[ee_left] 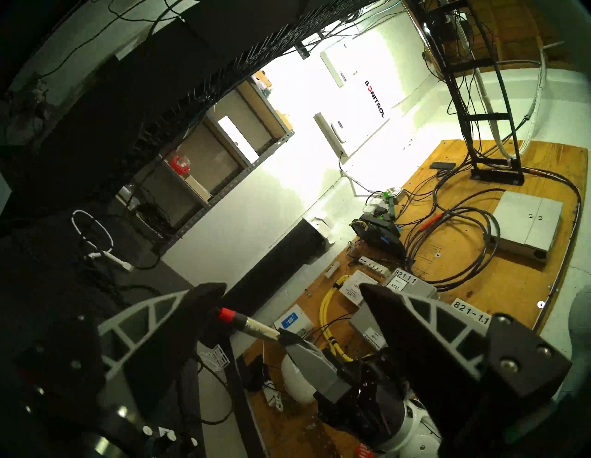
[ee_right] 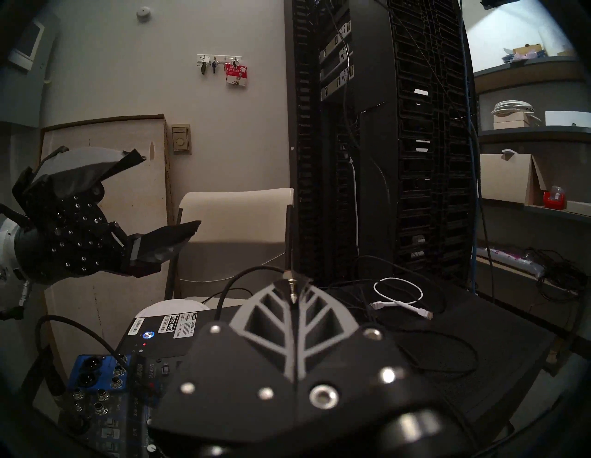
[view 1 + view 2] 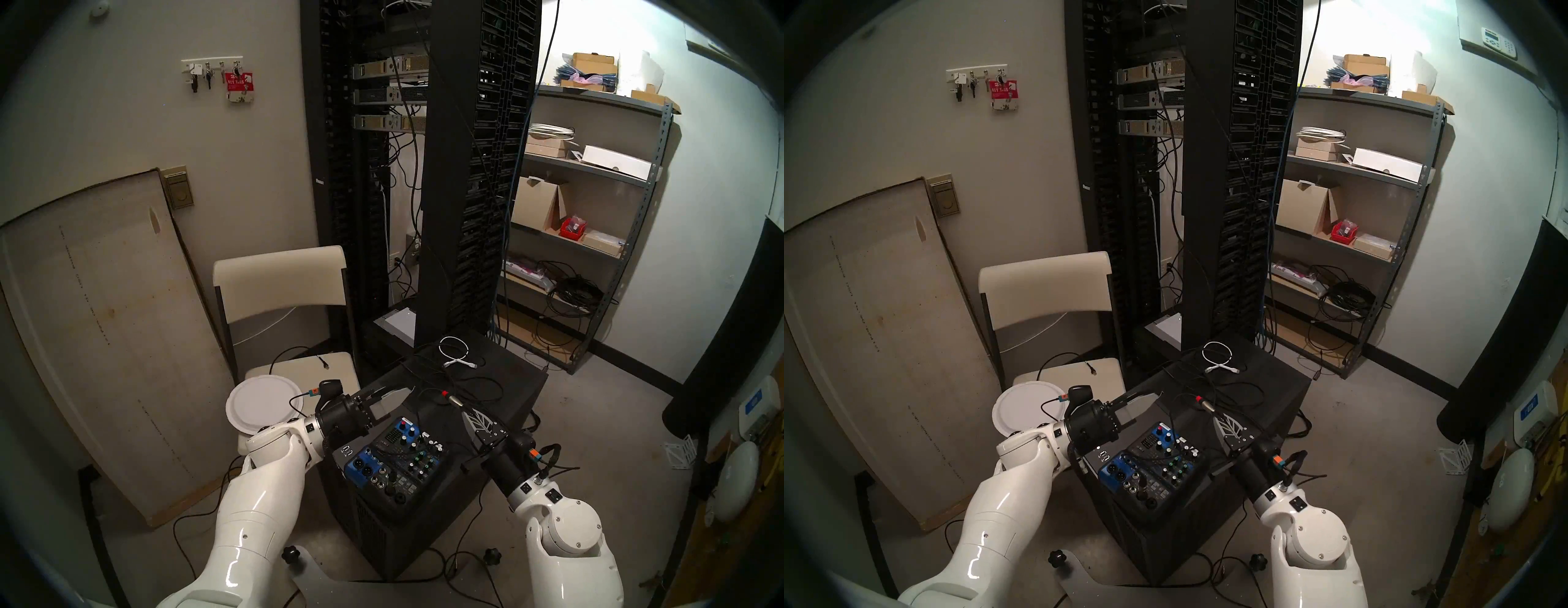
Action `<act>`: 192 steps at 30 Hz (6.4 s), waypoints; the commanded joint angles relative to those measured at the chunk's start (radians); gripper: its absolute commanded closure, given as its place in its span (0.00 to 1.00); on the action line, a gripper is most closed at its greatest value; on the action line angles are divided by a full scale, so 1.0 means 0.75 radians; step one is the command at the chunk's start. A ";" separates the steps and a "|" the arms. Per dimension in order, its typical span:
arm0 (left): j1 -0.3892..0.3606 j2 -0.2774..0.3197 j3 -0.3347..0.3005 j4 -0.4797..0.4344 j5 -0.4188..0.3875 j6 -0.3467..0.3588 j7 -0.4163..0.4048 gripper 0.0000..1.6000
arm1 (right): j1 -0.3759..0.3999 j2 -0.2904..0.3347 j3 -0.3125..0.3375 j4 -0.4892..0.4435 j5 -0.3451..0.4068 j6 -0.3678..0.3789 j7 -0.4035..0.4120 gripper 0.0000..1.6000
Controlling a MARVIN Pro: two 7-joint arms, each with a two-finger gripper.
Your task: Insert aux cable
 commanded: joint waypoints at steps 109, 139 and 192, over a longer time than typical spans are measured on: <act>-0.118 -0.031 -0.009 0.106 0.001 0.030 -0.042 1.00 | 0.000 0.080 -0.237 0.022 0.135 0.008 0.066 1.00; -0.174 0.089 0.068 0.042 0.129 -0.201 -0.203 1.00 | -0.030 0.151 -0.100 -0.056 0.157 0.127 0.082 0.00; -0.195 0.305 0.370 -0.030 0.230 -0.650 -0.291 1.00 | -0.087 0.230 -0.066 -0.258 0.291 0.352 0.342 0.49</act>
